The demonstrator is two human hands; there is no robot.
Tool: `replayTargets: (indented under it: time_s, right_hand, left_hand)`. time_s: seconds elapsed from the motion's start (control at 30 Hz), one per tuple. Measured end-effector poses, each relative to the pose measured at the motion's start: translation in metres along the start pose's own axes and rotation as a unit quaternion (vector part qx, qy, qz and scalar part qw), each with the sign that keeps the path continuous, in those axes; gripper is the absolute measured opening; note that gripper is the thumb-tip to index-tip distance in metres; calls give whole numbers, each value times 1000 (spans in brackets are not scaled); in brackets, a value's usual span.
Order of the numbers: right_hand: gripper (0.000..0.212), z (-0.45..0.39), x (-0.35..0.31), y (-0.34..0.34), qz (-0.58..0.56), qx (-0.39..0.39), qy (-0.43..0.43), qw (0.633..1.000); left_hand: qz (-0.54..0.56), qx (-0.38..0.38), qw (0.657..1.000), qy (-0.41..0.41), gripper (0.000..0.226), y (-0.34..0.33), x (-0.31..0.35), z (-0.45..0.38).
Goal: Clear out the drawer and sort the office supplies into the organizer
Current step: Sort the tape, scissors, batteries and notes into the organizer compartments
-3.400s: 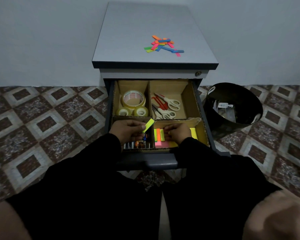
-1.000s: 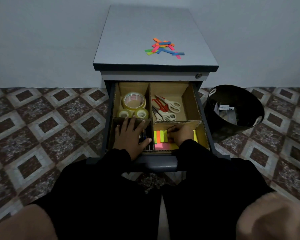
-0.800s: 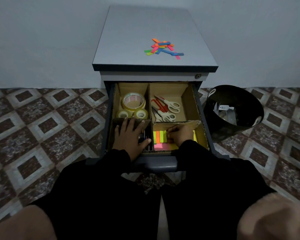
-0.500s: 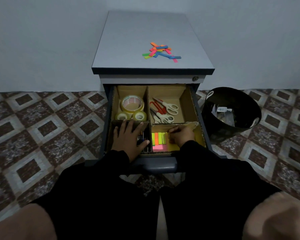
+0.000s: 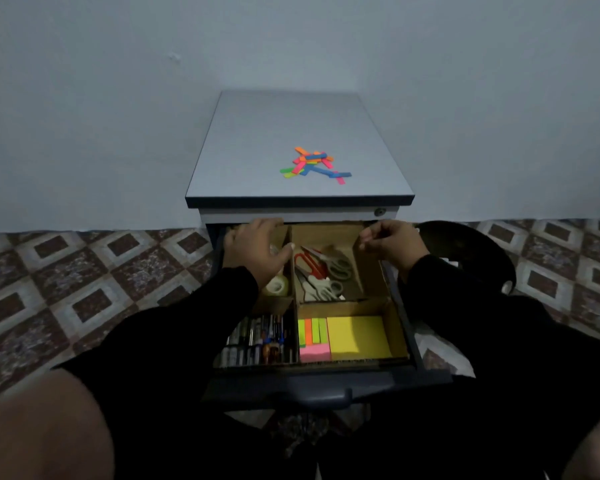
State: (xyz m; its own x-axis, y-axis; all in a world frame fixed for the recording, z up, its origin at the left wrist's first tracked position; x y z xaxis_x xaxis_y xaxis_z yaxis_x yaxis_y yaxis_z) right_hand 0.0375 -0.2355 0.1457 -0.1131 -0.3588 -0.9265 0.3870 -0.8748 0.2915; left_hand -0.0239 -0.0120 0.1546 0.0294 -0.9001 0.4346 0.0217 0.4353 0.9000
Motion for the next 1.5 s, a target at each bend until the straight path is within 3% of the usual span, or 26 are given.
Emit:
replayTargets:
  time_s: [0.2, 0.47, 0.63, 0.83, 1.07, 1.23, 1.4, 1.5]
  right_hand:
    - [27, -39, -50, 28, 38, 22, 35, 998]
    - [11, -96, -91, 25, 186, 15, 57, 981]
    - [22, -134, -102, 12, 345, 22, 49, 937]
    - [29, -158, -97, -3, 408, 5, -1, 913]
    - [31, -169, -99, 1, 374, -24, -47, 926]
    - [10, -164, -108, 8, 373, -23, -4, 928]
    - [20, -155, -118, 28, 310, -31, 31, 950]
    - [23, -148, -118, 34, 353, -95, 2, 931]
  left_hand:
    - [-18, 34, 999, -6, 45, 37, 15, -54]
    - [-9, -7, 999, 52, 25, 57, 18, -125]
    - [-46, -52, 993, 94, 34, 51, 23, -169]
    - [-58, -68, 987, 136, 38, 44, 24, -201]
    - [28, -75, 987, 138, 29, 55, 13, -210]
    - [93, -66, 987, 109, 19, 65, 10, -210]
    - [281, -116, 946, 113, 9, 66, 5, -207]
    - [283, -142, 941, 116, 10, 63, 10, -203]
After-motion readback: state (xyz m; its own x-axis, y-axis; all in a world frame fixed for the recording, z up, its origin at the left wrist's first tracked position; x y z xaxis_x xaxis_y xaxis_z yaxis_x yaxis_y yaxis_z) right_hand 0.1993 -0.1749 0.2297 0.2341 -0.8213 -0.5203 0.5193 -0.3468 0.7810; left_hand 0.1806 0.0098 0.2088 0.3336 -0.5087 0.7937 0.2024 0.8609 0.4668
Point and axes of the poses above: each hand's wrist, its own z-axis away from the middle knuckle, its own y-axis out of the back of the hand, x = y × z, the point moved 4 cm from there along -z, towards the middle knuckle, and after that the axes turned 15 degrees about -x, right-handed, at the moved point
